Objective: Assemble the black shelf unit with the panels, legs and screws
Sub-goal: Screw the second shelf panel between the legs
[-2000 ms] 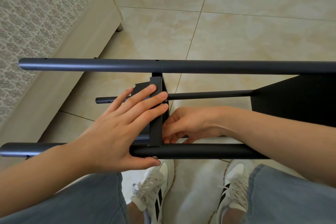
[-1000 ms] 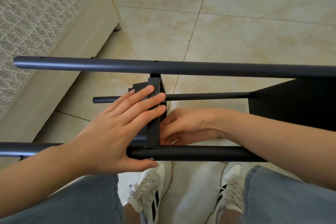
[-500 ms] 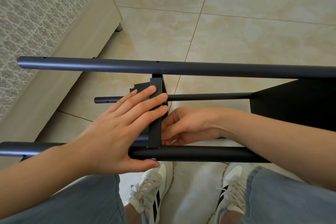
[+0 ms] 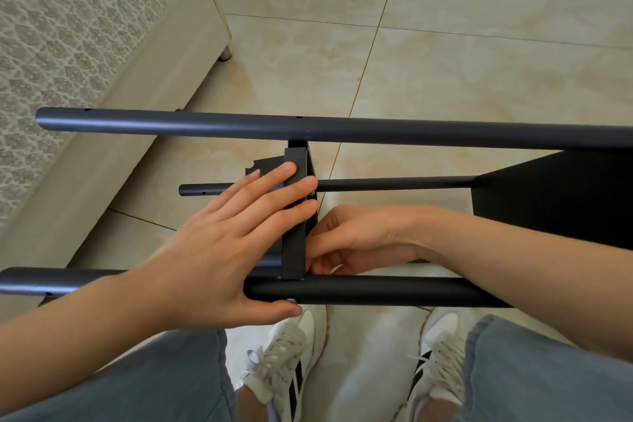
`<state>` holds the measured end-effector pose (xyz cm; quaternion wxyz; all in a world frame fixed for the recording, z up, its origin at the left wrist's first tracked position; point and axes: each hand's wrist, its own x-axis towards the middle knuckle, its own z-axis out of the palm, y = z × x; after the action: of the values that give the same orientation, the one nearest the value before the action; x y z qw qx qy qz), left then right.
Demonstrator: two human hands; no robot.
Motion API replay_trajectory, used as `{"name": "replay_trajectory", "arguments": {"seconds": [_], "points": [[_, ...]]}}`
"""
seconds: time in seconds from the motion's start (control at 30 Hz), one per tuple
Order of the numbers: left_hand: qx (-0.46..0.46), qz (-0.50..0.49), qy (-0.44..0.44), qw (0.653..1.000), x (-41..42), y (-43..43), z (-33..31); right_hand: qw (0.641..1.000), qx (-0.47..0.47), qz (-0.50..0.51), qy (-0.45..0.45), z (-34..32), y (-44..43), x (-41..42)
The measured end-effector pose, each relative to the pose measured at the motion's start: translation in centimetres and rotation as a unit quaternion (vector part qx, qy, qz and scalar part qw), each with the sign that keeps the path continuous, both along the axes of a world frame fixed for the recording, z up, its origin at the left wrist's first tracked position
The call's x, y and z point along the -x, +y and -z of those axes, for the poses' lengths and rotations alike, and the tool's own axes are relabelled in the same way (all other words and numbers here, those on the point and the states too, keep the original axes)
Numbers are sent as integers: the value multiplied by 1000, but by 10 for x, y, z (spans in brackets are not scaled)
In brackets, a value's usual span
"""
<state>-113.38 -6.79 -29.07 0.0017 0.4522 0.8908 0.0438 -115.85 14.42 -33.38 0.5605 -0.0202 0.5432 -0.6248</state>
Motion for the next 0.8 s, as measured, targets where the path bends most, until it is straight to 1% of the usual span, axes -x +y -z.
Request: {"name": "replay_trajectory", "arguments": {"seconds": [0.3,0.47,0.6,0.7,0.8], "points": [[-1,0,2,1000,1,0,1,1000,10,15,8,2,-4,-1],[-1,1,4,1000,2,0,1,1000,18,5,-10,1,0,2],[-4,-1,4,1000,1,0,1,1000,11,8,9,0,-1,0],[-4,0,5,1000,2,0,1,999,25,12,18,-2,-5,-3],[0,-1,5,1000,2,1,0,999,25,21,2,-2,-4,0]]}}
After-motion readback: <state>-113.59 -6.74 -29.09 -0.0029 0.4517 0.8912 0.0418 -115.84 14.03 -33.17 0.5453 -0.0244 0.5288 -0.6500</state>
